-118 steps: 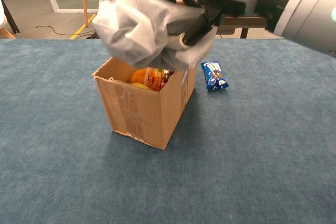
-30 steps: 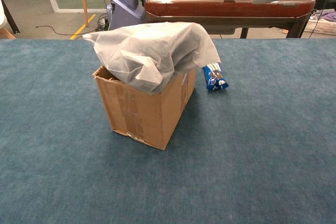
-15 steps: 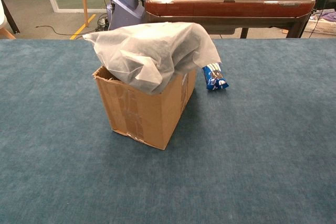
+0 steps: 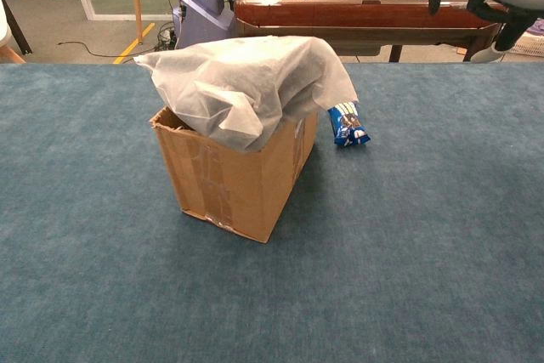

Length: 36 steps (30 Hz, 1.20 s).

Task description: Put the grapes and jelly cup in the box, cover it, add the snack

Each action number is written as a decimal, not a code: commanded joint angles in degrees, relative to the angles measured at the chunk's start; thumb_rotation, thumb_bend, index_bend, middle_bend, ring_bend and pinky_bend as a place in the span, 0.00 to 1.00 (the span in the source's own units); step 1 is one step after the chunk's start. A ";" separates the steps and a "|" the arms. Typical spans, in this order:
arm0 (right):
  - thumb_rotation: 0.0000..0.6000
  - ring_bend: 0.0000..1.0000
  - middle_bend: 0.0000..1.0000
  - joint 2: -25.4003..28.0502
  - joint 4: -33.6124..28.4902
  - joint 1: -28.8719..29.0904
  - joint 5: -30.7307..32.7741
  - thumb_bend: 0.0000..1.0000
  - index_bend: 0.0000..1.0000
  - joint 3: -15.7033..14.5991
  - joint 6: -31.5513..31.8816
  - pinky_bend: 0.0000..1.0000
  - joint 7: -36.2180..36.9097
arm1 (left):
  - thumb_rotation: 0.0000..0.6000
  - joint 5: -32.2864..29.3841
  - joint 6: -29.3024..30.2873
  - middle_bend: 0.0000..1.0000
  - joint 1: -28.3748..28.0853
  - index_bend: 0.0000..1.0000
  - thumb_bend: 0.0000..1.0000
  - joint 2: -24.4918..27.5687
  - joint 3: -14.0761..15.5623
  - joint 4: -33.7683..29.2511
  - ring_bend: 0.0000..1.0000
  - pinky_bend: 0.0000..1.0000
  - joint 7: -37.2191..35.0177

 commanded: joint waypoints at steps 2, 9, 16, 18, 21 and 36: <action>1.00 0.93 0.92 -2.61 2.88 1.48 1.92 0.11 0.33 -0.20 -2.61 0.86 -0.98 | 1.00 0.10 0.19 0.38 0.04 0.42 0.22 -0.04 0.00 -0.11 0.31 0.46 0.15; 1.00 1.00 1.00 -6.76 8.72 4.90 3.37 0.07 0.33 -0.43 -7.90 0.91 -1.09 | 1.00 0.08 0.22 0.38 0.06 0.42 0.22 -0.05 0.02 -0.14 0.31 0.46 0.31; 1.00 1.00 1.00 -11.43 15.04 8.15 2.39 0.05 0.33 -1.70 -11.74 0.92 -0.89 | 1.00 0.29 0.67 0.38 0.28 0.42 0.22 0.12 0.07 -0.47 0.31 0.46 0.39; 1.00 1.00 1.00 -12.56 16.46 8.85 1.84 0.05 0.33 -2.12 -12.43 0.92 -0.69 | 1.00 0.42 0.83 0.38 0.34 0.42 0.22 0.17 0.11 -0.63 0.31 0.46 0.45; 1.00 1.00 1.00 -14.58 18.98 10.08 1.61 0.05 0.33 -2.46 -13.89 0.92 -0.32 | 1.00 0.45 0.83 0.38 0.39 0.42 0.22 0.21 0.16 -0.69 0.31 0.46 0.40; 1.00 1.00 0.99 -22.28 29.88 14.85 -2.39 0.00 0.25 -4.75 -15.63 0.92 -3.89 | 1.00 -0.38 0.45 0.38 0.75 0.42 0.22 0.57 -0.01 -0.25 0.31 0.46 -1.26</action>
